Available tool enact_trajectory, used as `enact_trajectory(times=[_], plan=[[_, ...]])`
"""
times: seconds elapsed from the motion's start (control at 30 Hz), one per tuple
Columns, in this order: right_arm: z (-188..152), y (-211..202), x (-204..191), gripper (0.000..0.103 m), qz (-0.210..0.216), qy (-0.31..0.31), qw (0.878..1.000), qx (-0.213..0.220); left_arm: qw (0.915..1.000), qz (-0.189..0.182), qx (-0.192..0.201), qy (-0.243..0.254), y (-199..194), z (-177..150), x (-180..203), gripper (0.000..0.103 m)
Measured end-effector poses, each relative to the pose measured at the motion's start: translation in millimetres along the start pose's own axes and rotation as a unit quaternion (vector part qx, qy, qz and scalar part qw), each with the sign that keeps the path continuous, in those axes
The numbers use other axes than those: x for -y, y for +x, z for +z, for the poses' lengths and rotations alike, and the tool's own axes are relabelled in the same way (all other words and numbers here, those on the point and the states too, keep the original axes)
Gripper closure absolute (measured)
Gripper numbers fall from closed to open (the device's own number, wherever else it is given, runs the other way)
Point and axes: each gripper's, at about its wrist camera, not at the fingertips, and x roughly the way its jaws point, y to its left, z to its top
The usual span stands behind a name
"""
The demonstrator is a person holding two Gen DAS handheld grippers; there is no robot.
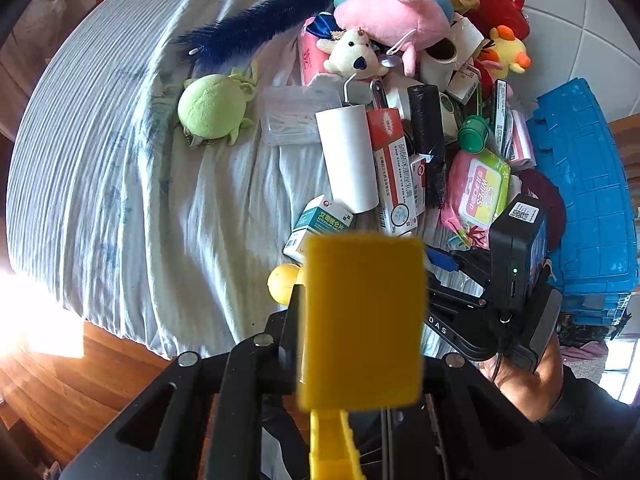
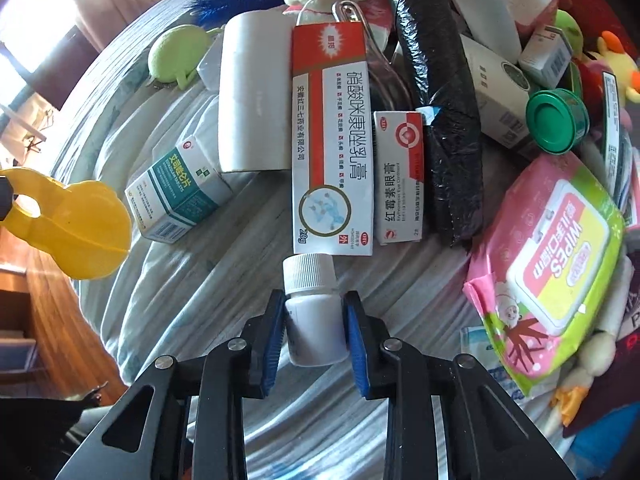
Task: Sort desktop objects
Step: 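Carry the clip toy with the left tool while the right tool carries the pill bottle to the bin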
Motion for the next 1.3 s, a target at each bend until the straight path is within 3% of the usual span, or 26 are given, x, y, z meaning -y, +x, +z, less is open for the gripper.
enact_trajectory(times=[0.6,1.3], plan=[[11.2,-73.1,41.4,0.074,-0.011,0.01,0.998,0.053,0.9976,0.001,0.054,0.045,-40.3,18.8,47.1,0.088],[27.2,-185.8,95.7,0.074,-0.02,0.013,0.989,0.143,0.9835,0.016,0.132,0.122,-91.6,45.2,137.0,0.088]])
